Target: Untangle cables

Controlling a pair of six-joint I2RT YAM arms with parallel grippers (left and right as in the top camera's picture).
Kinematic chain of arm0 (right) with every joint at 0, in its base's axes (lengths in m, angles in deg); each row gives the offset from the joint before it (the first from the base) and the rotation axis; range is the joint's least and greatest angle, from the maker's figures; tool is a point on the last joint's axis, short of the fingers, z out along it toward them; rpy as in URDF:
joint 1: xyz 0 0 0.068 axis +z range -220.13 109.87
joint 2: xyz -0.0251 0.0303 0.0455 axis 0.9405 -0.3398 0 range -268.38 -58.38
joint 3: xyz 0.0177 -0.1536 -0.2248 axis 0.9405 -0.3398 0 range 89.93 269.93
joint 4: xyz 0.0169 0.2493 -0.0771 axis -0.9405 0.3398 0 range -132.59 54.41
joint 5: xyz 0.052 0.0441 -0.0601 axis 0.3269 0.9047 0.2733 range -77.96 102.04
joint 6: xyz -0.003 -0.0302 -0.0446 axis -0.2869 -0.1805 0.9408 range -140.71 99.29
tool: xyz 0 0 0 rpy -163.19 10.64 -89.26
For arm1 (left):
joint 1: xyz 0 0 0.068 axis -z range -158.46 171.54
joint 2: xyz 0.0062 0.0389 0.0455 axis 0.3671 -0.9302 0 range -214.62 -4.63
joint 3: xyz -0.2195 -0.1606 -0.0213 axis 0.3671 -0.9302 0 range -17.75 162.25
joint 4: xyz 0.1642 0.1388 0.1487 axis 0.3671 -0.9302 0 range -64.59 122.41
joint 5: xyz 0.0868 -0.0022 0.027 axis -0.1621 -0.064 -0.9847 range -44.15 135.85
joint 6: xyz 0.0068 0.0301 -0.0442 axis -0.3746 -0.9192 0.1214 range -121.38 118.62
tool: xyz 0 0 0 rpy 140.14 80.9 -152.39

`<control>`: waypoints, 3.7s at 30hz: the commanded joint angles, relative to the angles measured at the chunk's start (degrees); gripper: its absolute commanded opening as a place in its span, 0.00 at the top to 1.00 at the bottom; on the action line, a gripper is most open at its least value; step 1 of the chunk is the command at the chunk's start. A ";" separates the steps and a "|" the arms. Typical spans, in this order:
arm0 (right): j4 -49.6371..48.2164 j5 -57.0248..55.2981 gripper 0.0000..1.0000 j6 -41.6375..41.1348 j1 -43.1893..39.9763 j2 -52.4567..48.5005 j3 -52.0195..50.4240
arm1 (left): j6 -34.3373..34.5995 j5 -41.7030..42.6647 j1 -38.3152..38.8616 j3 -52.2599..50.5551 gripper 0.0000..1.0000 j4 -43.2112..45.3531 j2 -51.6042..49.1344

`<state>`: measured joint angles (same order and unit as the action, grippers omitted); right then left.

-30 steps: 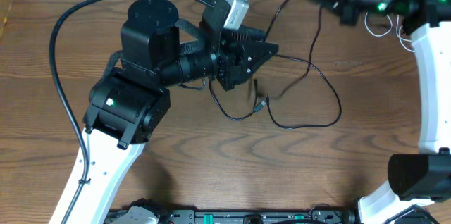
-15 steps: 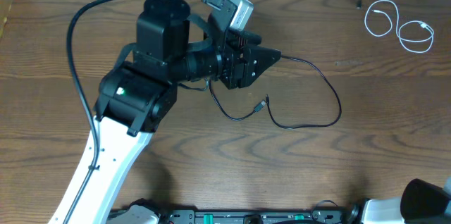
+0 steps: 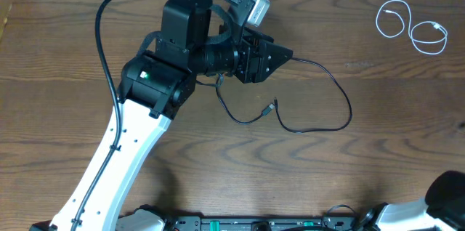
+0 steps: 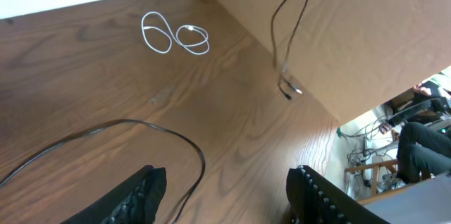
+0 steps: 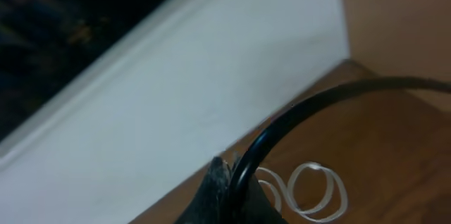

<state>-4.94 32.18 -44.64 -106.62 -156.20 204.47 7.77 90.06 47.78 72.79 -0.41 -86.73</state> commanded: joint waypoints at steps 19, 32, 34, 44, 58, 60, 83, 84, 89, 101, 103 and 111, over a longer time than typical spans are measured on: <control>11.50 -8.33 0.01 -5.84 -0.61 -14.60 0.52 | -0.28 -0.37 -0.31 -0.33 0.40 0.04 -0.52; 35.80 13.27 0.01 19.87 8.74 -12.55 0.02 | -0.50 -16.83 -0.31 -0.37 0.40 -11.34 -6.73; 38.45 12.13 0.02 23.45 12.09 -12.70 -0.02 | -0.52 -18.80 -0.31 -0.37 0.40 -13.64 -7.74; 41.16 -4.24 0.04 22.86 29.77 -13.14 -1.14 | -9.35 -36.13 -6.16 -0.70 0.39 -24.11 -12.50; 39.91 -5.03 0.05 22.25 30.82 -13.18 -4.83 | -7.58 -36.11 -8.50 -0.81 0.38 -21.59 -30.58; 39.67 -5.03 0.05 22.25 30.82 -13.18 -5.14 | -7.54 -35.91 -8.48 -0.81 0.39 -20.92 -32.28; 26.99 -2.03 0.20 25.35 29.40 -13.20 -22.56 | -7.23 -26.23 -8.00 -0.81 0.93 -20.41 -40.06; 26.23 -0.79 0.21 26.25 28.83 -13.20 -23.82 | -7.98 -26.21 -8.02 -0.81 0.93 -20.37 -40.06; 22.77 6.34 0.24 29.42 23.89 -13.20 -30.01 | -9.57 -26.21 -8.02 -0.81 0.92 -19.52 -40.04; 9.88 14.45 0.28 33.86 19.67 -13.20 -48.00 | -9.60 -18.73 -7.61 -0.81 0.93 -18.67 -40.04; 7.50 15.32 0.28 33.86 19.67 -13.20 -50.75 | -9.62 -16.28 -7.21 -0.81 0.93 -18.51 -40.04; -0.07 22.69 0.32 31.80 22.88 -13.20 -56.89 | -9.97 -6.19 -4.02 -0.81 0.93 -16.35 -40.04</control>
<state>-3.61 54.34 -11.50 -86.60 -168.00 150.53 -1.41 76.55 42.09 72.60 -17.54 -126.51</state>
